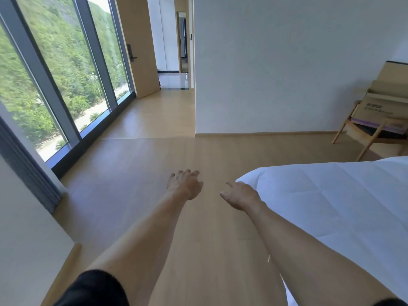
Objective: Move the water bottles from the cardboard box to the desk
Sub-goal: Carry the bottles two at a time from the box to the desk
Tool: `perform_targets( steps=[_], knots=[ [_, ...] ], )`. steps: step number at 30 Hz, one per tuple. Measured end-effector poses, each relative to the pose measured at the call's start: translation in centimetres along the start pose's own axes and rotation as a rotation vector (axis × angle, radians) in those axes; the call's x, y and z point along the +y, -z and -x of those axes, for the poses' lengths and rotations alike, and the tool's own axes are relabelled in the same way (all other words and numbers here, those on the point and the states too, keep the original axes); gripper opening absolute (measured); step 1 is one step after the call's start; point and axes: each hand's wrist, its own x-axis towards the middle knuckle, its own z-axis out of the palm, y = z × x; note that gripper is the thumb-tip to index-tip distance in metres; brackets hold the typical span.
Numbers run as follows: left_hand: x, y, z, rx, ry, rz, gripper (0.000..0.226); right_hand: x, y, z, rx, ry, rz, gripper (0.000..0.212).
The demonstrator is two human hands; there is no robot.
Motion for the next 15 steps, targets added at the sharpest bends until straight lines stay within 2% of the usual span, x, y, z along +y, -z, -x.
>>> perform_targets(
  steps=[8,15],
  knots=[
    [1.3,0.3,-16.5,-0.012,-0.096,0.01,0.052,1.5,3.5,-14.0,0.024,-0.082,0.062,0.059],
    [-0.2,2.8,-33.6,-0.019,-0.174,0.019,0.052,0.5,8.2,-28.8,0.038,-0.183,0.086,0.058]
  ],
)
